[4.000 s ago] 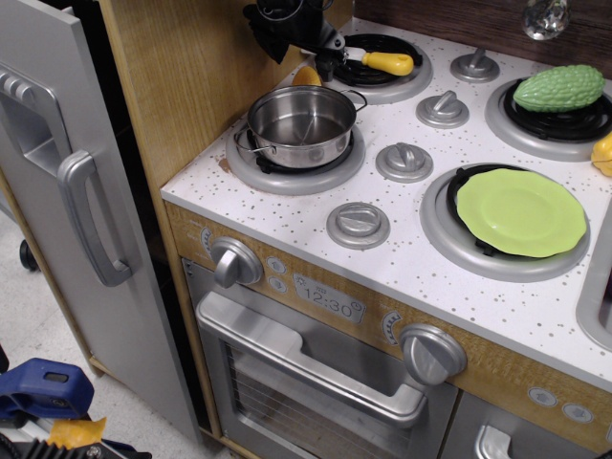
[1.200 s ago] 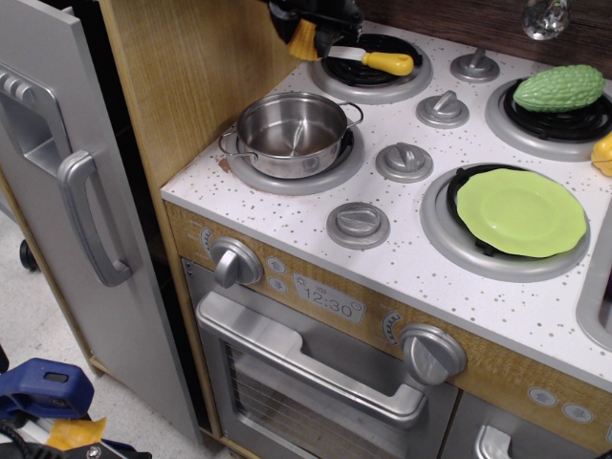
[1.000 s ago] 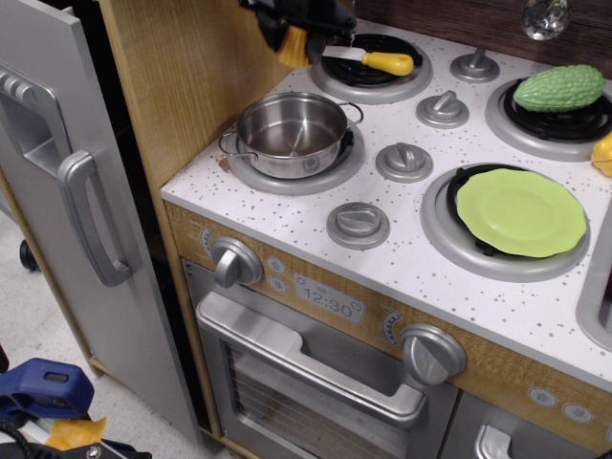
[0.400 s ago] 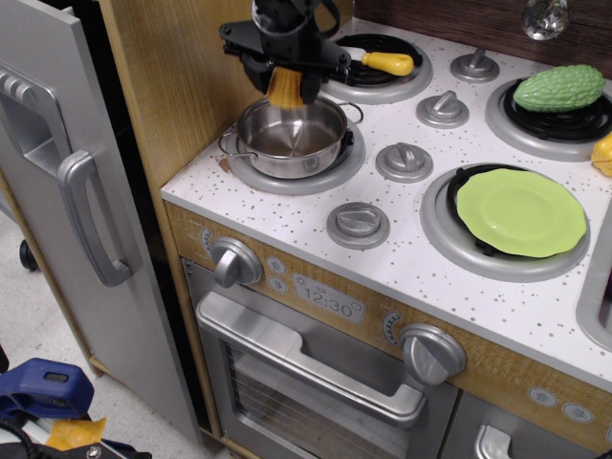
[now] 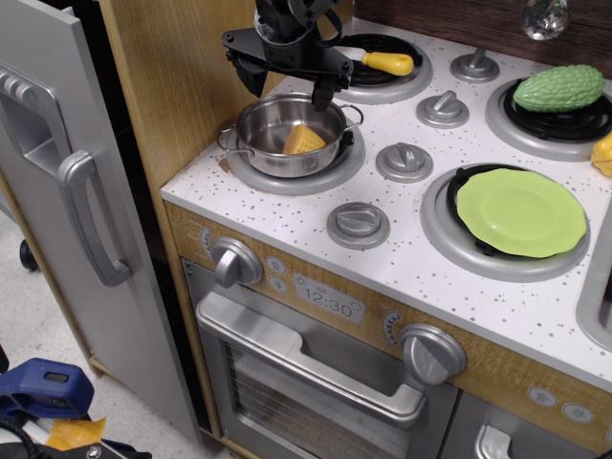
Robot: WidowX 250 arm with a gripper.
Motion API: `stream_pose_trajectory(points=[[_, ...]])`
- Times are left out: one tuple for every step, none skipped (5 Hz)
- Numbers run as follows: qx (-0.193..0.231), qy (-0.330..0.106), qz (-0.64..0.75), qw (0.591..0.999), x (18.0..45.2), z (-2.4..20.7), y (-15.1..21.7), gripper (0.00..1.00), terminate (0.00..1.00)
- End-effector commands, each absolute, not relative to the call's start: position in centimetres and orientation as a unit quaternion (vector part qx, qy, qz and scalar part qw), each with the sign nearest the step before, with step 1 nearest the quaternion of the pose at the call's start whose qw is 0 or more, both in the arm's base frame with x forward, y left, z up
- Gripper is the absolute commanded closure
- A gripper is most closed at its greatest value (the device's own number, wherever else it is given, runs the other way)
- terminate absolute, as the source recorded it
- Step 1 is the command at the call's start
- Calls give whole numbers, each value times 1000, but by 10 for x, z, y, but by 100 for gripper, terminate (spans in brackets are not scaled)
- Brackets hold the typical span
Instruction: Put corn in pan which is on stove
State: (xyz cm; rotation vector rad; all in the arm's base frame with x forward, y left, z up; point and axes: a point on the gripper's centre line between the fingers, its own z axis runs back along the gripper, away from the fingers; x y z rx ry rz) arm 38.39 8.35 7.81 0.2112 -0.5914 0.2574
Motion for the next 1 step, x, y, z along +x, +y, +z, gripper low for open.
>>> stream_pose_trajectory(points=[[107, -330, 124, 930, 389, 109, 84, 0, 100]])
